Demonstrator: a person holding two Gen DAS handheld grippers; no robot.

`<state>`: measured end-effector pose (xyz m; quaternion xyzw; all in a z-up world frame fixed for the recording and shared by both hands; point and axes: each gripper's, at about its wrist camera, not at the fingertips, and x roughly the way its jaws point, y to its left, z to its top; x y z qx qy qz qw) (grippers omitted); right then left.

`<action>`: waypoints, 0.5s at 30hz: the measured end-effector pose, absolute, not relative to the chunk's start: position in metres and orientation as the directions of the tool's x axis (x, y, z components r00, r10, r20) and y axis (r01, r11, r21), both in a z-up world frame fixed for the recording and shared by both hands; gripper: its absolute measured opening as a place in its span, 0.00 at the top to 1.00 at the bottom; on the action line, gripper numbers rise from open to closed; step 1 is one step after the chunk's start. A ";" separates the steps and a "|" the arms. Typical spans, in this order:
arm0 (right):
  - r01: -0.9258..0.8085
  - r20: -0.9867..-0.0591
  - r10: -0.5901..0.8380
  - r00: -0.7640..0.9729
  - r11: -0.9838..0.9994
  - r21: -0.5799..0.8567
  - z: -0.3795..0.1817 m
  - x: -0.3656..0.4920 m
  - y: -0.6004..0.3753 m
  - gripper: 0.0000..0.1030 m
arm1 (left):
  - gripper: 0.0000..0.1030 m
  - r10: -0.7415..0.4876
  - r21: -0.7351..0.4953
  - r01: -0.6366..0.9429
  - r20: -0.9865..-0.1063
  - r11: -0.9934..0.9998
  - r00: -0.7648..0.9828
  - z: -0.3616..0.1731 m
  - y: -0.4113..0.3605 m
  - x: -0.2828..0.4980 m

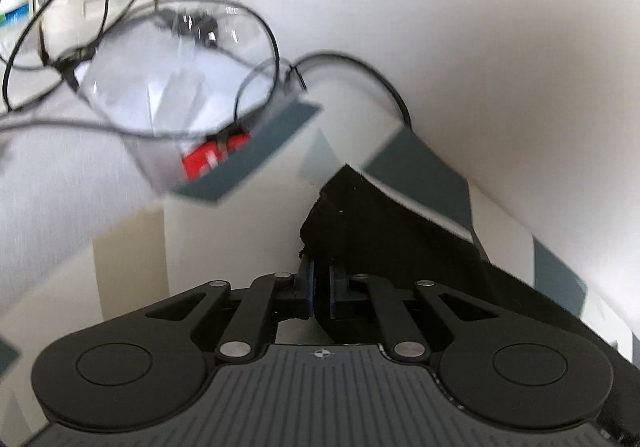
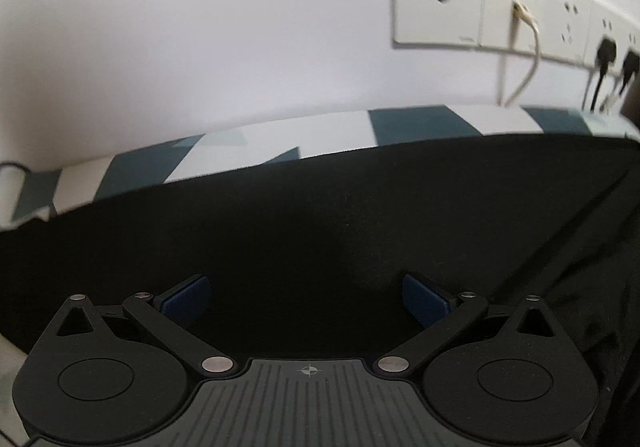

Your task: Fold clothes

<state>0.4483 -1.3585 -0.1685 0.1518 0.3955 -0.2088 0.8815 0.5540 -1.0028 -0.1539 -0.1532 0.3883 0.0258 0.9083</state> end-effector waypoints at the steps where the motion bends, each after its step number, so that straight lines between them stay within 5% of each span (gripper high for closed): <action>1: 0.486 -0.755 -0.267 0.599 0.870 0.078 -0.171 0.454 -1.354 0.01 | 0.93 -0.067 -0.256 -0.168 -0.710 0.952 0.701 -0.153 -0.998 0.561; 4: 0.470 -0.728 -0.302 0.616 0.882 0.031 -0.176 0.475 -1.343 0.01 | 0.90 -0.065 -0.218 -0.132 -0.714 0.967 0.697 -0.157 -0.991 0.581; 6: 0.489 -0.722 -0.323 0.612 0.872 0.024 -0.177 0.492 -1.344 0.01 | 0.80 -0.042 -0.152 -0.107 -0.741 0.983 0.670 -0.158 -0.993 0.586; 9: 0.503 -0.722 -0.334 0.606 0.864 0.023 -0.175 0.507 -1.349 0.01 | 0.19 0.027 -0.052 -0.102 -0.756 0.993 0.654 -0.152 -0.993 0.573; 15: 0.530 -0.749 -0.331 0.574 0.847 0.032 -0.170 0.490 -1.348 0.01 | 0.15 -0.054 -0.019 0.061 -0.773 0.998 0.632 -0.138 -0.990 0.510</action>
